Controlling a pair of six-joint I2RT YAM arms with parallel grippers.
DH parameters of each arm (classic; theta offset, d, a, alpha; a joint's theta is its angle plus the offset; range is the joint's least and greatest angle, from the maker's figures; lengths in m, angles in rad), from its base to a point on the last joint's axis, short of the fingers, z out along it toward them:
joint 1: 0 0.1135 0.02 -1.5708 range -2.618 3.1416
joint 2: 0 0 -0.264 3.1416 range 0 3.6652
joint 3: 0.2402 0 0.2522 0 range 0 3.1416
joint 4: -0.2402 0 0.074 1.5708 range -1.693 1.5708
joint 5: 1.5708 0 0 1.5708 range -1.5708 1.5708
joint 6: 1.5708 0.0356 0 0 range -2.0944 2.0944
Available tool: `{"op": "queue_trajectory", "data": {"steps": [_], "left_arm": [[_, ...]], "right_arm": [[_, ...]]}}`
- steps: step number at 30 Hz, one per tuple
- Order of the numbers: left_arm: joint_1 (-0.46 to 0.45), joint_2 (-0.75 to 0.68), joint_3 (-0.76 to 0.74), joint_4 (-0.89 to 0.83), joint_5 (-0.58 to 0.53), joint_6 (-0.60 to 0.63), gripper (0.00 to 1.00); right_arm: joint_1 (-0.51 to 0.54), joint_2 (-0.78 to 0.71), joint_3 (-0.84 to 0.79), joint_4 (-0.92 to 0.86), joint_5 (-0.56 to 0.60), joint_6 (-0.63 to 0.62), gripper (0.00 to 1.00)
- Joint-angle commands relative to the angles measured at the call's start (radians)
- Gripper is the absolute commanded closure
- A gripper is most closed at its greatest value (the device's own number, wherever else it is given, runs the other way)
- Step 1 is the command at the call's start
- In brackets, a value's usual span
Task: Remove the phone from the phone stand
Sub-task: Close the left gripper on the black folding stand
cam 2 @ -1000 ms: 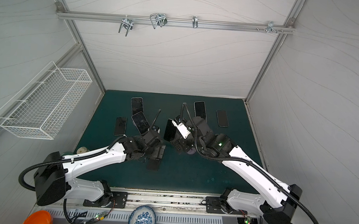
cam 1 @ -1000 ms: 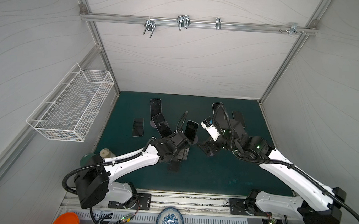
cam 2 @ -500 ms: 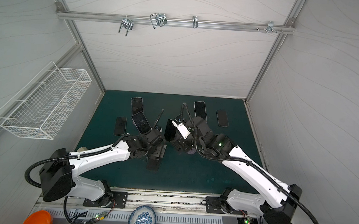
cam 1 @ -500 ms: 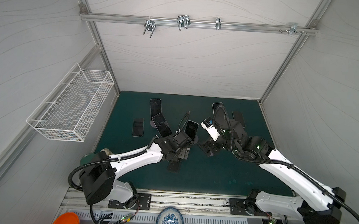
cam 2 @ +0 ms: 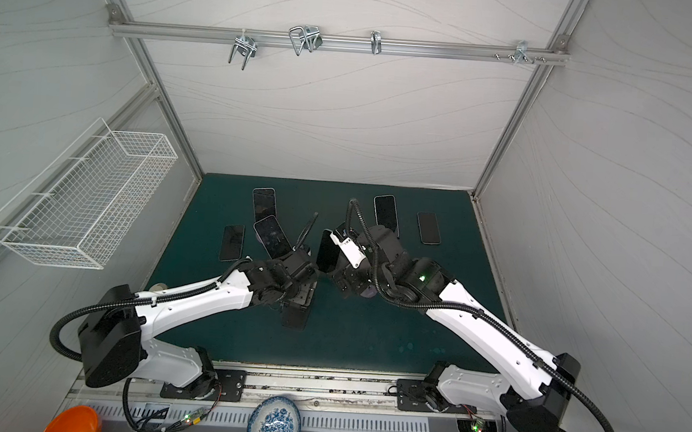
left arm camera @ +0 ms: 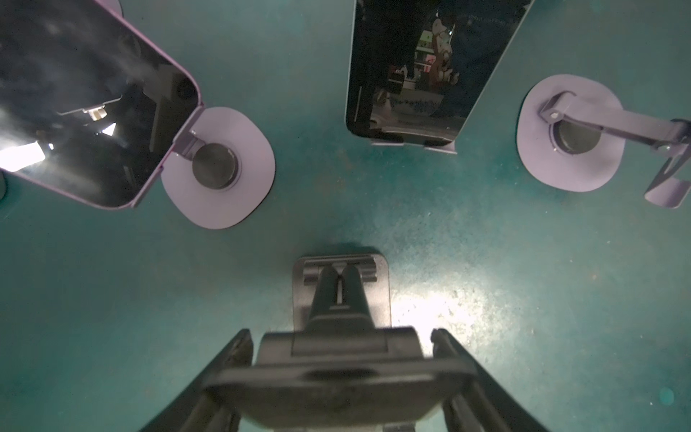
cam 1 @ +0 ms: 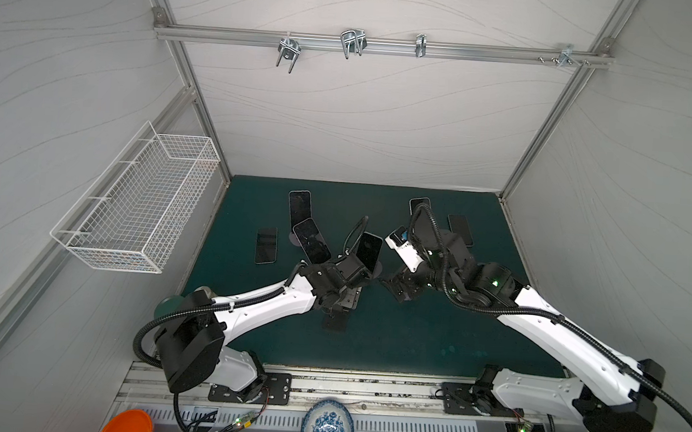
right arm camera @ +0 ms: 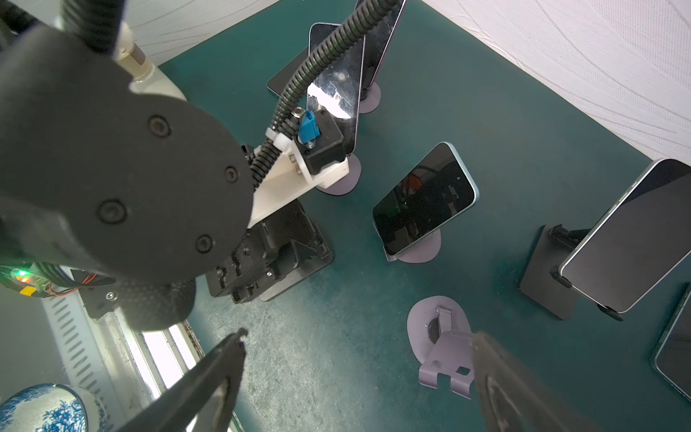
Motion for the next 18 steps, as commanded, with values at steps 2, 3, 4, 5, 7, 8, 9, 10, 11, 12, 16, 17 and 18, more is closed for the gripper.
{"op": "queue_trajectory", "data": {"steps": [2, 3, 4, 5, 7, 8, 9, 10, 11, 12, 16, 17, 18], "left_arm": [[-0.005, -0.061, -0.011, -0.027, -0.01, -0.034, 0.27], [-0.004, -0.072, -0.017, -0.027, -0.013, -0.034, 0.28], [-0.004, -0.081, -0.023, -0.026, -0.014, -0.037, 0.29], [-0.003, -0.091, -0.028, -0.027, -0.016, -0.037, 0.29], [-0.004, -0.104, -0.032, -0.031, -0.019, -0.037, 0.3], [-0.003, -0.109, -0.036, -0.035, -0.019, -0.037, 0.31], [-0.004, -0.117, -0.037, -0.04, -0.023, -0.038, 0.32], [-0.003, -0.122, -0.038, -0.045, -0.025, -0.04, 0.32], [-0.003, -0.129, -0.044, -0.05, -0.027, -0.041, 0.32], [-0.003, -0.137, -0.048, -0.058, -0.03, -0.045, 0.33], [0.015, -0.191, -0.087, -0.094, -0.049, -0.07, 0.34], [0.027, -0.213, -0.101, -0.103, -0.051, -0.081, 0.34], [0.043, -0.234, -0.111, -0.114, -0.05, -0.09, 0.34]], "right_arm": [[0.013, 0.012, 0.033, -0.009, -0.012, -0.016, 0.05], [0.015, 0.015, 0.036, -0.01, -0.012, -0.017, 0.05], [0.016, 0.017, 0.039, -0.008, -0.013, -0.018, 0.05], [0.018, 0.018, 0.04, -0.007, -0.013, -0.018, 0.05], [0.02, 0.023, 0.043, -0.006, -0.013, -0.019, 0.05], [0.021, 0.027, 0.045, -0.006, -0.013, -0.019, 0.05], [0.023, 0.029, 0.047, -0.005, -0.014, -0.019, 0.05], [0.023, 0.033, 0.05, -0.006, -0.017, -0.018, 0.05], [0.025, 0.034, 0.054, -0.007, -0.017, -0.019, 0.05], [0.025, 0.036, 0.057, -0.005, -0.018, -0.019, 0.05], [0.026, 0.041, 0.059, -0.005, -0.018, -0.019, 0.05], [0.027, 0.042, 0.058, -0.004, -0.019, -0.018, 0.05], [0.027, 0.042, 0.056, -0.004, -0.019, -0.02, 0.05]]}}
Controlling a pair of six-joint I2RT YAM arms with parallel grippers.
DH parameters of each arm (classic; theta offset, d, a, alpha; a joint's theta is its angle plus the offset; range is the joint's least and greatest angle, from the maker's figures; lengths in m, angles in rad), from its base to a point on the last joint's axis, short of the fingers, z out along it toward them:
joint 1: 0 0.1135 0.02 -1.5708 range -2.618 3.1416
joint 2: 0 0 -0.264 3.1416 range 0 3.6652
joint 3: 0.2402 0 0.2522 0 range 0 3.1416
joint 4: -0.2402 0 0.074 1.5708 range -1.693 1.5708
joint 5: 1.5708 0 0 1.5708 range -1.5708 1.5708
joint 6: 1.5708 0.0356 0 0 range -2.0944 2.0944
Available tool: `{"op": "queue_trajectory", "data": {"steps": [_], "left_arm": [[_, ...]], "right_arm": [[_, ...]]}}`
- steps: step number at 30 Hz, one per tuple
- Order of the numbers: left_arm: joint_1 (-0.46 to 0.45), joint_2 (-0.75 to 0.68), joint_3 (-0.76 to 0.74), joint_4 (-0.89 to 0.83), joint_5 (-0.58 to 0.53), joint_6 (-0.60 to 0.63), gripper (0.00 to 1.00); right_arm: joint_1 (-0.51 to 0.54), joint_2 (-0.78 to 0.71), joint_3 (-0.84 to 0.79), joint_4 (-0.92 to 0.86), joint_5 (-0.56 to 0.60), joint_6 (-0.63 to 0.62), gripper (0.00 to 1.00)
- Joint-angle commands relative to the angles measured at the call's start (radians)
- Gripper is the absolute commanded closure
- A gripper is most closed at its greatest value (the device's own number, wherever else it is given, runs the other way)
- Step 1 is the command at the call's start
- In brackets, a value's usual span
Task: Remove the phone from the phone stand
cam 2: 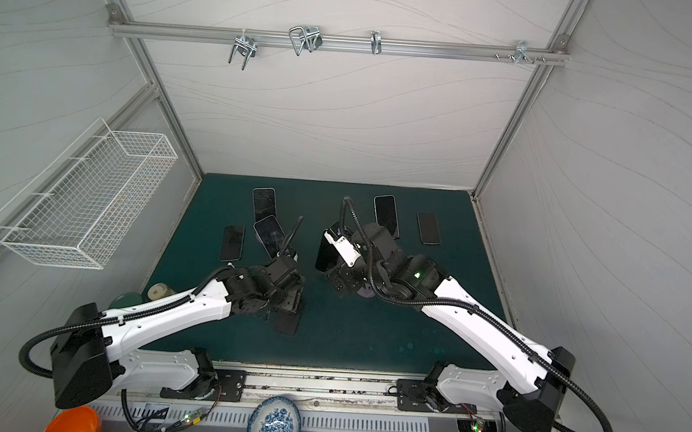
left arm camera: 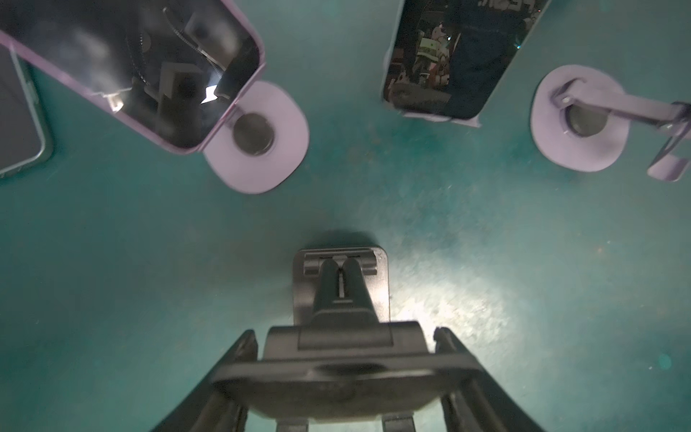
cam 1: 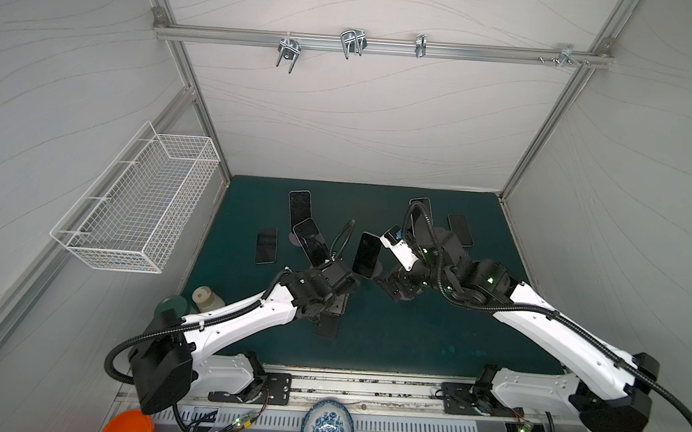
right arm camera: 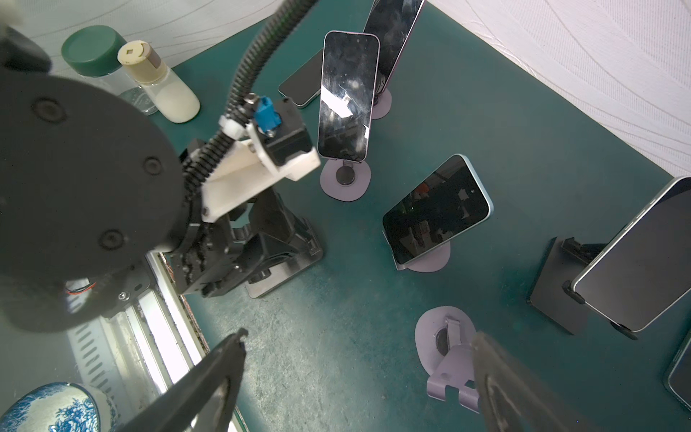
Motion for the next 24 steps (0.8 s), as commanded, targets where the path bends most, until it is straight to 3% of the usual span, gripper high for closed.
{"op": "queue_trajectory", "data": {"steps": [1, 7, 13, 24], "left_arm": [[0.044, -0.078, -0.027, -0.051, -0.032, -0.06, 0.35], [0.157, -0.224, -0.086, -0.109, -0.067, -0.063, 0.36], [0.34, -0.31, -0.102, -0.158, -0.063, 0.0, 0.37], [0.679, -0.33, -0.112, -0.105, 0.028, 0.141, 0.37]], "right_arm": [[0.01, 0.009, 0.022, -0.004, -0.009, -0.019, 0.05], [0.018, 0.017, 0.028, -0.006, -0.016, -0.017, 0.05], [0.02, 0.041, 0.024, 0.005, -0.026, -0.011, 0.05], [0.023, 0.047, 0.029, 0.008, -0.023, -0.021, 0.05]]}}
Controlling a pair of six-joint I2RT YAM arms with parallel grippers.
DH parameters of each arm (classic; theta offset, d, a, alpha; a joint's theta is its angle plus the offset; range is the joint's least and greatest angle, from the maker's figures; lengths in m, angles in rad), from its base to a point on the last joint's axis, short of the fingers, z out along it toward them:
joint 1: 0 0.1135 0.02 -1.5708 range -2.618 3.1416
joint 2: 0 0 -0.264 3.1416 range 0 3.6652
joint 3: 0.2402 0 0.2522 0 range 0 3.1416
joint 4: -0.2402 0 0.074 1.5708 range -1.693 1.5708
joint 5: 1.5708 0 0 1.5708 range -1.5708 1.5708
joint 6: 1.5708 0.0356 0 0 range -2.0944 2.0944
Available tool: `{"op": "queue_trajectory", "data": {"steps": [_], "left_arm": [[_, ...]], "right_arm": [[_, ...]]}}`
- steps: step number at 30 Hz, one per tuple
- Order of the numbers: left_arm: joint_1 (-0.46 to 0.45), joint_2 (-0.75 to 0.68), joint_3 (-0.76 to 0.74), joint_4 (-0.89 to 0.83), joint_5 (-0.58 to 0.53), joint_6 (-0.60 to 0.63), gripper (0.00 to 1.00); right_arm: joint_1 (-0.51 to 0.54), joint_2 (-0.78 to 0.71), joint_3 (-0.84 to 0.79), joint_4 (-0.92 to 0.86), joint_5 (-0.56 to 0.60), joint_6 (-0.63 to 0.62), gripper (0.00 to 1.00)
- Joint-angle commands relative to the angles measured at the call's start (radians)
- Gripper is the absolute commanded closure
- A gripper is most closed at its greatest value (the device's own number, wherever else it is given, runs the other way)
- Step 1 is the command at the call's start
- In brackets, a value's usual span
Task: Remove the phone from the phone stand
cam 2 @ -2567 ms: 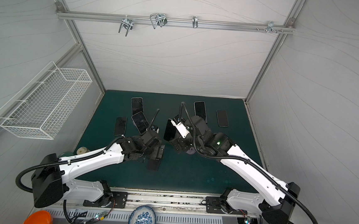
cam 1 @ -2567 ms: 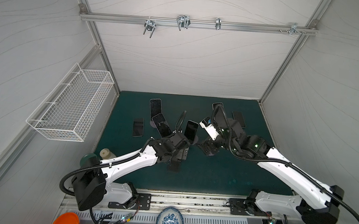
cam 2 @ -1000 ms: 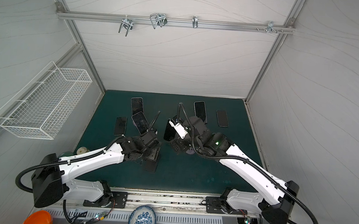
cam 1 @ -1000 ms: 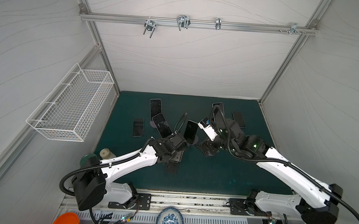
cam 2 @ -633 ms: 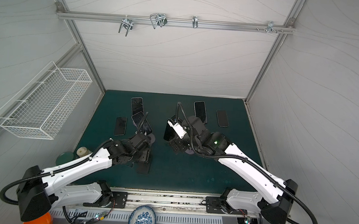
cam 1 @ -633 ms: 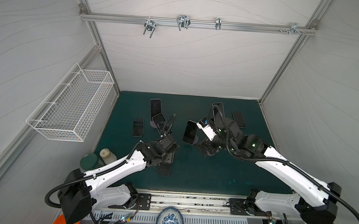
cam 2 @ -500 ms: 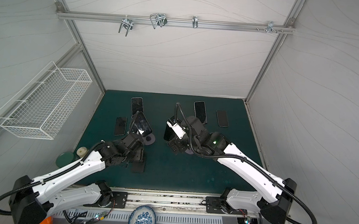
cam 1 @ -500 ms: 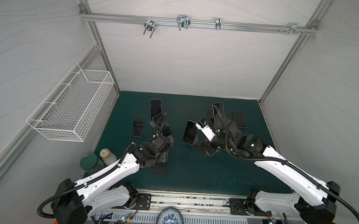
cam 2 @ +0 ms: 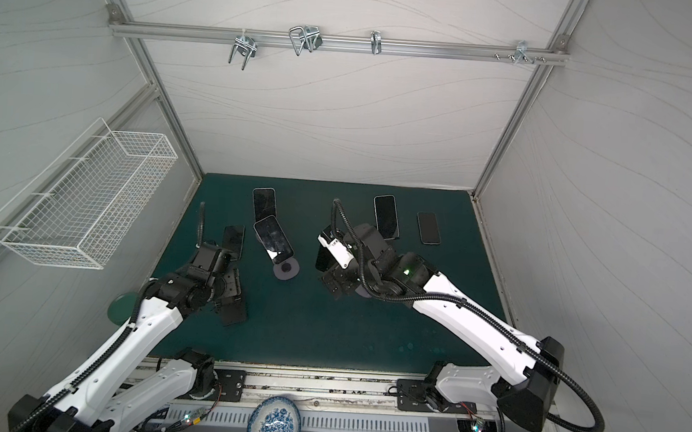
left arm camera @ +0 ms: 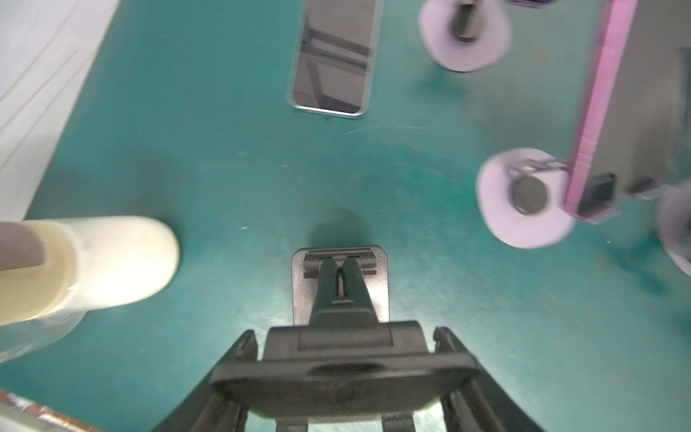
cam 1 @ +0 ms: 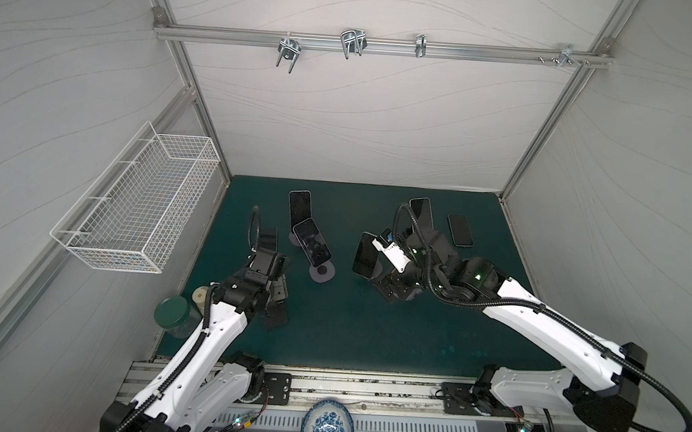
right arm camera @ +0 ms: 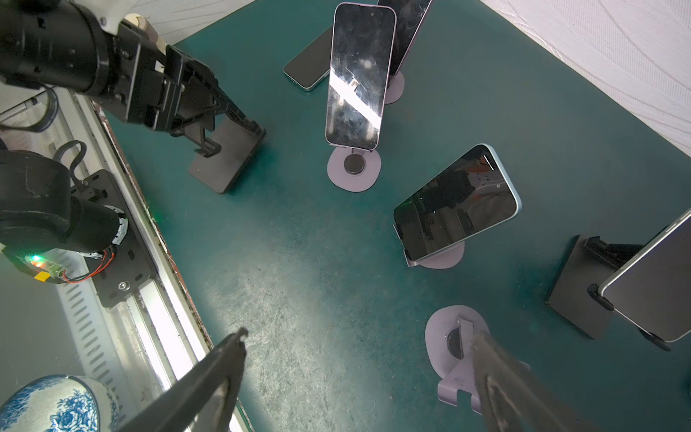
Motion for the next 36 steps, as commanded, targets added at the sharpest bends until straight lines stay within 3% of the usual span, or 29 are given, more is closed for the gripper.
{"op": "queue_trajectory", "data": {"steps": [1, 8, 23, 31, 36], "left_arm": [[0.072, 0.004, 0.014, 0.054, 0.038, 0.055, 0.37], [0.173, 0.046, 0.006, 0.111, 0.055, 0.102, 0.38], [0.219, 0.064, -0.043, 0.158, 0.038, 0.107, 0.33], [0.229, 0.063, -0.035, 0.145, 0.008, 0.102, 0.26], [0.228, 0.056, -0.019, 0.13, 0.013, 0.084, 0.1]], "right_arm": [[0.007, -0.007, 0.026, 0.008, -0.008, -0.024, 0.05], [0.008, -0.021, 0.023, 0.016, 0.0, -0.044, 0.05], [0.007, -0.015, 0.04, 0.004, 0.003, -0.062, 0.04], [0.007, -0.016, 0.042, 0.002, 0.012, -0.066, 0.04], [0.007, -0.013, 0.054, -0.003, 0.019, -0.066, 0.04]]}}
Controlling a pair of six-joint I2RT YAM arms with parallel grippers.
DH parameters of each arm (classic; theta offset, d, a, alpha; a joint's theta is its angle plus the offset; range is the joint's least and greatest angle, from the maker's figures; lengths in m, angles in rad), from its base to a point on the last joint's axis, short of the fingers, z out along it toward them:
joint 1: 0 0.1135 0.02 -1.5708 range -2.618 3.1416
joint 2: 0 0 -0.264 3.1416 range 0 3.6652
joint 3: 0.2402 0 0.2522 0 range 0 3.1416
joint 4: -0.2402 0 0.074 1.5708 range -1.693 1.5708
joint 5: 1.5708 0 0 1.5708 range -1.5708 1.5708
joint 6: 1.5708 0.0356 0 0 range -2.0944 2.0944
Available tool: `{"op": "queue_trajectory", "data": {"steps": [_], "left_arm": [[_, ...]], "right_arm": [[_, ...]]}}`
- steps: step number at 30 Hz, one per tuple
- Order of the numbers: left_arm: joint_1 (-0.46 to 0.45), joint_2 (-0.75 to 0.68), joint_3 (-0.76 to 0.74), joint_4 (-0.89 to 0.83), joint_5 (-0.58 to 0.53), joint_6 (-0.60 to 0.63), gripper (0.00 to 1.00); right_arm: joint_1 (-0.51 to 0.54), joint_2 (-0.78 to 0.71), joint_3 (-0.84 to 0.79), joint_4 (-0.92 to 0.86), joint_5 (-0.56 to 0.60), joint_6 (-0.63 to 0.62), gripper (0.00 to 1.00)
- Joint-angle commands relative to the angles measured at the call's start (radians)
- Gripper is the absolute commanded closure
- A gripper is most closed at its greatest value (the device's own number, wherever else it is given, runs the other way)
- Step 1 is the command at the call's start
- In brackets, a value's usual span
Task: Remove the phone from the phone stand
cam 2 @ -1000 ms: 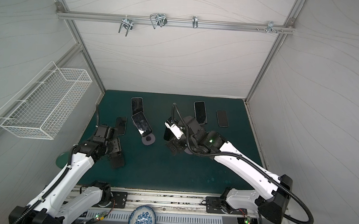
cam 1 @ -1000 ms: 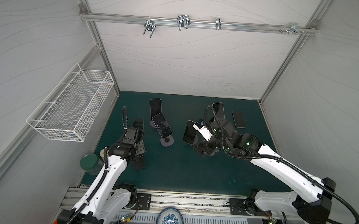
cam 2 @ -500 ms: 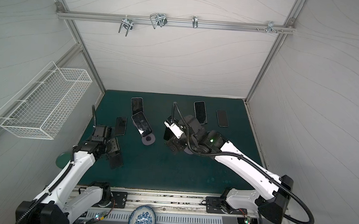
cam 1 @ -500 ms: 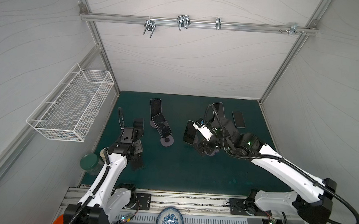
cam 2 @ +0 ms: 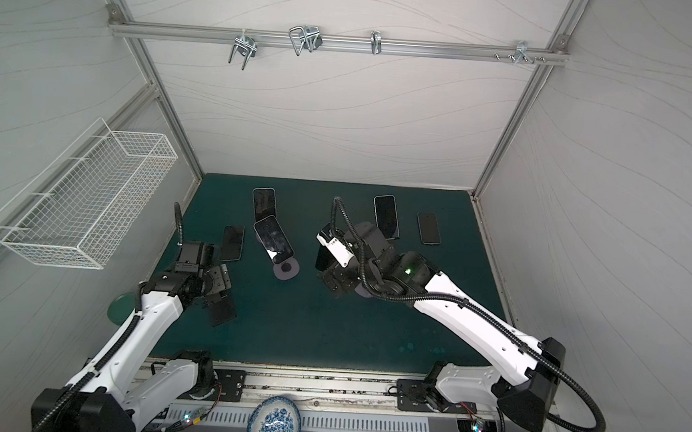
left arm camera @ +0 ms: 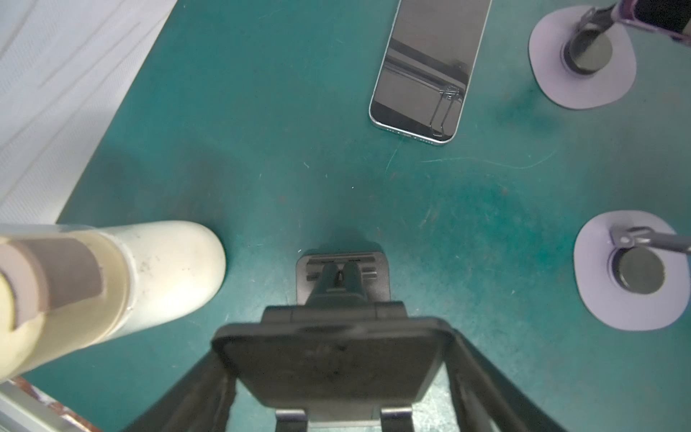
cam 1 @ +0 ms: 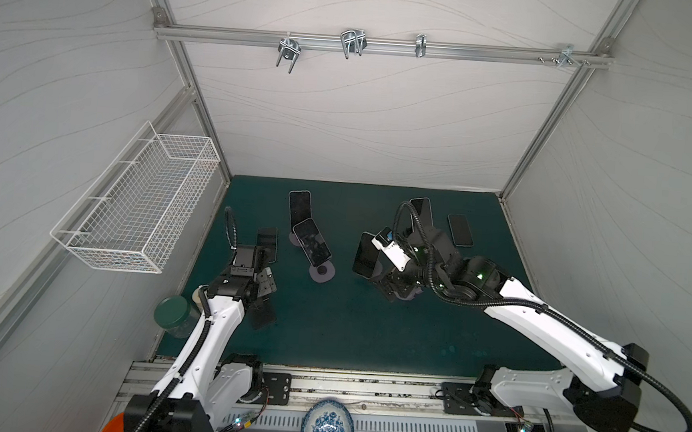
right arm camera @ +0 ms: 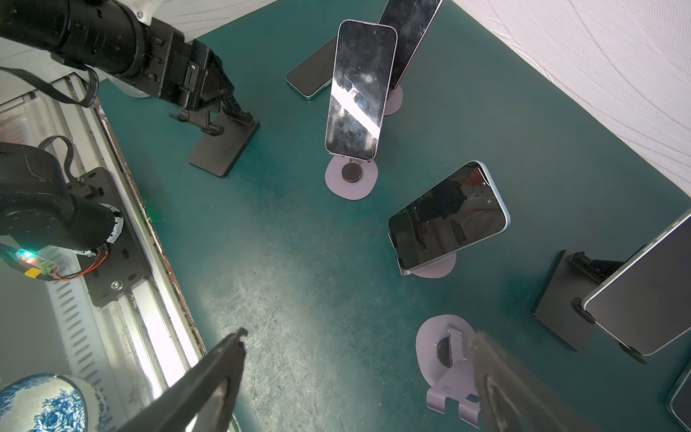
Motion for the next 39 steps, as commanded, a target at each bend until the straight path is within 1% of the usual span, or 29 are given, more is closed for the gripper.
{"op": "queue_trajectory", "data": {"steps": [1, 5, 15, 25, 34, 39], "left_arm": [[0.006, -0.011, 0.034, 0.009, -0.021, -0.014, 0.07], [0.006, -0.02, 0.055, -0.005, -0.02, -0.014, 0.01], [0.006, -0.06, 0.123, -0.048, -0.022, -0.023, 0.01], [-0.007, -0.058, 0.231, -0.064, -0.01, -0.011, 0.01], [-0.066, 0.004, 0.297, -0.042, -0.018, 0.045, 0.01], [-0.092, 0.046, 0.355, -0.02, -0.014, 0.089, 0.01]], "right_arm": [[0.005, -0.011, 0.038, -0.006, 0.013, -0.023, 0.04], [0.002, -0.004, 0.054, -0.011, 0.024, -0.031, 0.04], [-0.039, 0.055, 0.156, -0.014, 0.061, -0.049, 0.04], [-0.155, 0.175, 0.304, 0.012, 0.073, -0.066, 0.05], [-0.238, 0.247, 0.377, 0.014, 0.07, -0.066, 0.05], [-0.306, 0.275, 0.412, 0.005, 0.068, -0.054, 0.05]]}}
